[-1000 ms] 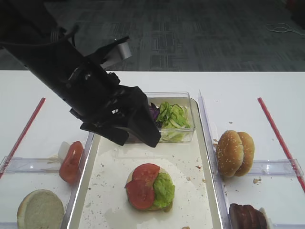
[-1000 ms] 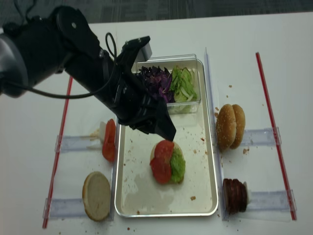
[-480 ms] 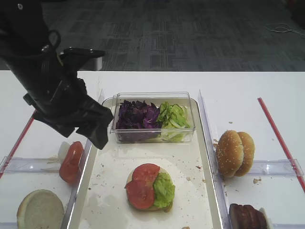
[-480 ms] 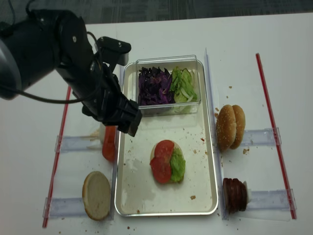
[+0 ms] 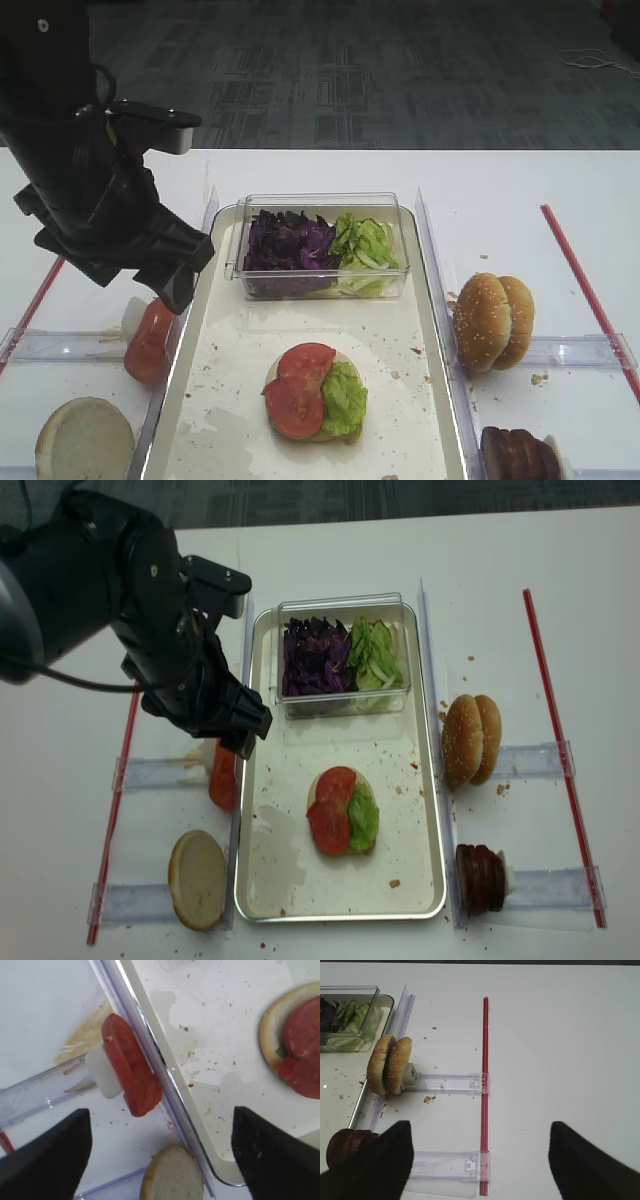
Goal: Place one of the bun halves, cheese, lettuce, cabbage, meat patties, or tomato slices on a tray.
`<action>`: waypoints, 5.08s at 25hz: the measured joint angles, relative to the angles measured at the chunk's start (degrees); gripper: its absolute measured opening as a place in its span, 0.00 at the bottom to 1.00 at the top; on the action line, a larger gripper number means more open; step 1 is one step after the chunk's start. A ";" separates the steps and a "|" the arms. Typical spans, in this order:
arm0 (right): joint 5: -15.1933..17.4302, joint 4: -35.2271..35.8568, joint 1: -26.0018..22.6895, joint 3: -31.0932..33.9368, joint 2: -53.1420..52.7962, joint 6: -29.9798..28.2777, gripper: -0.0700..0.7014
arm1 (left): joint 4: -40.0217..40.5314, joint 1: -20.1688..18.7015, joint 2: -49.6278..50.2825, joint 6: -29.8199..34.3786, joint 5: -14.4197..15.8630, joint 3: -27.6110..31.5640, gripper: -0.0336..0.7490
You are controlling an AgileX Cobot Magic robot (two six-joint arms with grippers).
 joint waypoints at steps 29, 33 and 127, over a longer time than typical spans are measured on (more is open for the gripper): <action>0.00 0.00 0.00 0.00 0.00 0.00 0.85 | 4.79 24.68 -1.97 0.00 4.72 3.34 0.76; 0.00 0.00 0.00 0.00 0.00 0.25 0.85 | 4.79 24.78 -6.74 -0.38 3.09 11.32 0.76; 0.00 -0.12 0.00 0.00 0.00 0.13 0.85 | -0.30 24.78 -91.83 3.21 6.88 38.15 0.67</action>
